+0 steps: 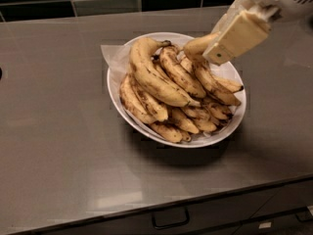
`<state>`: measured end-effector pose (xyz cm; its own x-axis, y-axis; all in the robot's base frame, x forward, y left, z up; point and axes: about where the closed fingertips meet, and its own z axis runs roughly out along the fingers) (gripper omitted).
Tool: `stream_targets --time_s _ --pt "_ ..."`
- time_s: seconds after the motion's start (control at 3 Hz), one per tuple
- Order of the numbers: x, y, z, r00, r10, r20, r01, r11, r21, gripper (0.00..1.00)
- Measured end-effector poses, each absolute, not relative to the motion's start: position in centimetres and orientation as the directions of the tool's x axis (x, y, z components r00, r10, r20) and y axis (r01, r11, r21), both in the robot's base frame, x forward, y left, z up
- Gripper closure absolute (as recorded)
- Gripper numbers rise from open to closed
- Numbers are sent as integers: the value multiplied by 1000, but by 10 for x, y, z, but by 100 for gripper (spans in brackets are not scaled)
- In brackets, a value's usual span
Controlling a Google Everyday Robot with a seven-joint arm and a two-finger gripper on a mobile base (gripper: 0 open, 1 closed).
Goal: Pick banana from white bowl
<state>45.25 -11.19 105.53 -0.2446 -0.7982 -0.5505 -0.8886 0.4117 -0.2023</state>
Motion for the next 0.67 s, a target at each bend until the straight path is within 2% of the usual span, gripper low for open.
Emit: stream_targets --time_s 0.33,0.67 --pt "442 -118 1073 -176 -754 -633 -889 398 -227 100" --pt "437 -114 1079 -161 -750 -641 -892 388 -231 100"
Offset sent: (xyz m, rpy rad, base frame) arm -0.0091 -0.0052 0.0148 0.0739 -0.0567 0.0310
